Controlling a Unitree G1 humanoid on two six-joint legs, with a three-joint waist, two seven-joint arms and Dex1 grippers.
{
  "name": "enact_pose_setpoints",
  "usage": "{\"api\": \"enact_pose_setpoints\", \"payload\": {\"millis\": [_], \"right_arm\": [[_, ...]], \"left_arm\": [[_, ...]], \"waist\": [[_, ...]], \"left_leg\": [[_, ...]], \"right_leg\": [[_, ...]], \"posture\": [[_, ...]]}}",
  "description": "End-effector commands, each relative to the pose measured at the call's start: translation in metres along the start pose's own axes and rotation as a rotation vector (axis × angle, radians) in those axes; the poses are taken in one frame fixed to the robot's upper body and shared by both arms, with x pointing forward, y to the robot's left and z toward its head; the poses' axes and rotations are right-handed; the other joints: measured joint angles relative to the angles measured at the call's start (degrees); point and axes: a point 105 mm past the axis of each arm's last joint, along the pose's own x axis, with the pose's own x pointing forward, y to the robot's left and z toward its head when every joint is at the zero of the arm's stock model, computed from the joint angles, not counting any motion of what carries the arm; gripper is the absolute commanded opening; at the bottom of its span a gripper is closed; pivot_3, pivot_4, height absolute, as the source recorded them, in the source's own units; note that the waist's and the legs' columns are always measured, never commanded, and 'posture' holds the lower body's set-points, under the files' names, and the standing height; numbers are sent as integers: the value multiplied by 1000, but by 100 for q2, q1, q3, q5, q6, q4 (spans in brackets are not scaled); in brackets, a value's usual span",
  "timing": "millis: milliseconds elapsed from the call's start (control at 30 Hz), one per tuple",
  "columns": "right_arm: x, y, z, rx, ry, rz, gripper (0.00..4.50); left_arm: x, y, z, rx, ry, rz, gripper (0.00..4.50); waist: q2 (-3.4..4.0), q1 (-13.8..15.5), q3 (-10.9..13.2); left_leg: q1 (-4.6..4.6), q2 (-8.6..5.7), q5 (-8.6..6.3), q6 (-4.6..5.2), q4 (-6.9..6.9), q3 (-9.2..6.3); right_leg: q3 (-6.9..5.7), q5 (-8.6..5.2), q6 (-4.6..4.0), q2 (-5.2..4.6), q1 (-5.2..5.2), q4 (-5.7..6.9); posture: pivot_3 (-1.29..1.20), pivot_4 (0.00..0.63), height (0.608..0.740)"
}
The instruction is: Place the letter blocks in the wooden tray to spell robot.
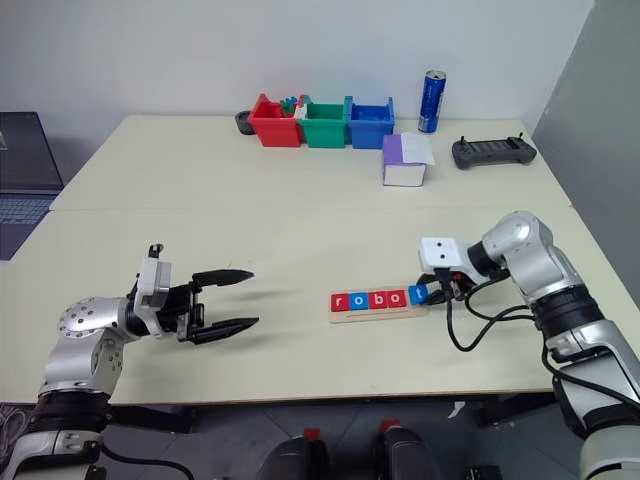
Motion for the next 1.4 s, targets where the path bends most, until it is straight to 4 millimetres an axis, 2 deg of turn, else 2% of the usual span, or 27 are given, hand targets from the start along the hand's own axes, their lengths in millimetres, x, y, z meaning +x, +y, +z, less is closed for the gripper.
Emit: {"api": "enact_pose_setpoints", "payload": {"millis": [33, 433, 1400], "right_arm": [[-2, -7, 4, -30, 14, -10, 1456], [6, -17, 0, -15, 42, -10, 1456], [9, -12, 7, -12, 25, 26, 1456]], "left_arm": [[-3, -1, 8, 40, -22, 8, 4500], [-3, -1, 9, 45, -23, 23, 4500], [-1, -1, 15, 50, -23, 31, 4500]], "waist": [[0, 1, 0], [1, -3, 0], [1, -3, 0]], "left_leg": [[0, 0, 0, 0, 0, 0], [0, 0, 0, -1, 1, 1], [0, 0, 0, -1, 1, 1]], "right_leg": [[0, 0, 0, 0, 0, 0], [1, 1, -1, 0, 0, 2], [1, 1, -2, 0, 0, 3]], "posture": [[0, 150, 740], [0, 150, 740], [0, 150, 740]]}}
